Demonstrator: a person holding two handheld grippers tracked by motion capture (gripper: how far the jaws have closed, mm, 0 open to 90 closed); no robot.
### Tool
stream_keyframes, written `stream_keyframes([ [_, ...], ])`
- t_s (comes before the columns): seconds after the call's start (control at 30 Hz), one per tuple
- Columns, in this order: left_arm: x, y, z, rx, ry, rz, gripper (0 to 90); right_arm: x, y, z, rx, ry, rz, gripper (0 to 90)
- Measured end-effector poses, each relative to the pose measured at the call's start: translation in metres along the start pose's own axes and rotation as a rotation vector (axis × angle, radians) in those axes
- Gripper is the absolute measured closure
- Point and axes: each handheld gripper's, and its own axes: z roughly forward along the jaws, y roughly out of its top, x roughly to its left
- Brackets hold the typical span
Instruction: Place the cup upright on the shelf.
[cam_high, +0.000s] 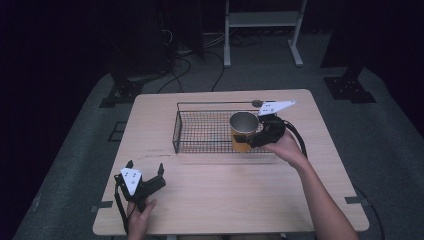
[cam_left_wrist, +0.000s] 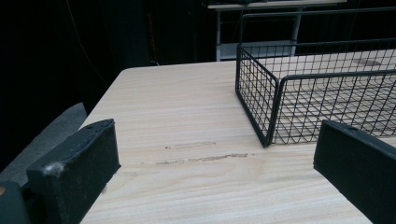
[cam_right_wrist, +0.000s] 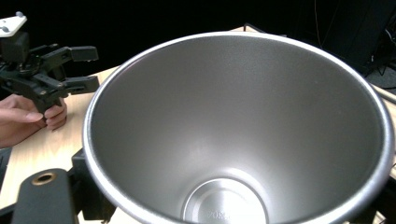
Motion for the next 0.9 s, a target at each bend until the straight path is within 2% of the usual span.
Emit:
stream_keyframes([
  [0.33, 0.0, 0.0, 0.0, 0.0, -0.001, 0.001, 0.0, -0.018, 0.018, 0.008, -0.004, -0.008, 0.007, 13.9],
  [0.77, 0.0, 0.0, 0.0, 0.0, -0.001, -0.001, 0.0, -0.033, 0.032, 0.02, 0.012, 0.002, 0.016, 13.9],
  [0.9, 0.0, 0.0, 0.0, 0.0, 0.0, -0.002, 0.0, -0.037, 0.038, 0.022, 0.001, 0.01, 0.019, 13.9],
])
